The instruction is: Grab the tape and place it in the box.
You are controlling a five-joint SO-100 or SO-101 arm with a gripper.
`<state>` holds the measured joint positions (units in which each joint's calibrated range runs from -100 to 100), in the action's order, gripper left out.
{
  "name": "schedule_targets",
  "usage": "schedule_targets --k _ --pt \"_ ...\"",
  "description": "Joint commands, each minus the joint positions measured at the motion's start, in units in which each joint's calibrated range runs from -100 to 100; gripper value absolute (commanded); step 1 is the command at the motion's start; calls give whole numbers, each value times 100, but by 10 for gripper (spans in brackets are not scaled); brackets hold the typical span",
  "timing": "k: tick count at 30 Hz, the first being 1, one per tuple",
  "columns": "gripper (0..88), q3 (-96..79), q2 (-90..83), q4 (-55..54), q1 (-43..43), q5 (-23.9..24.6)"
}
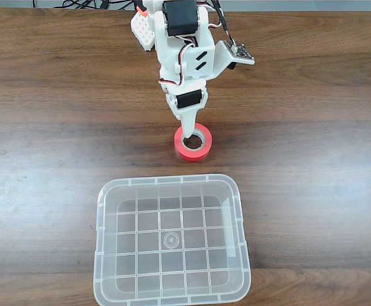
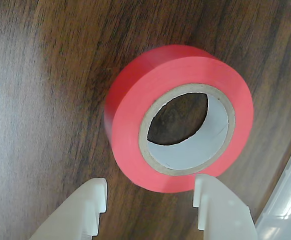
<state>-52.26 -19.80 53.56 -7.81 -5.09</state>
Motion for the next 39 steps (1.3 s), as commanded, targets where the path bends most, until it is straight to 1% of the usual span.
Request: schedule_targets --k 1,5,14,16,18,19,21,31,35,39 --pt "178 26 -23 -116 57 -55" --pt "178 18 113 -253 50 -92" --pt "173 184 1183 -621 50 -92" --pt "121 280 1256 -604 50 -113" --pt "29 350 1216 -544 57 -113" --pt "5 368 1167 -527 57 -113" --pt "19 368 1055 -519 64 -113" --pt "19 386 701 -313 57 -119" --pt "19 596 258 235 57 -119" --pt "19 1174 -554 1065 57 -113"
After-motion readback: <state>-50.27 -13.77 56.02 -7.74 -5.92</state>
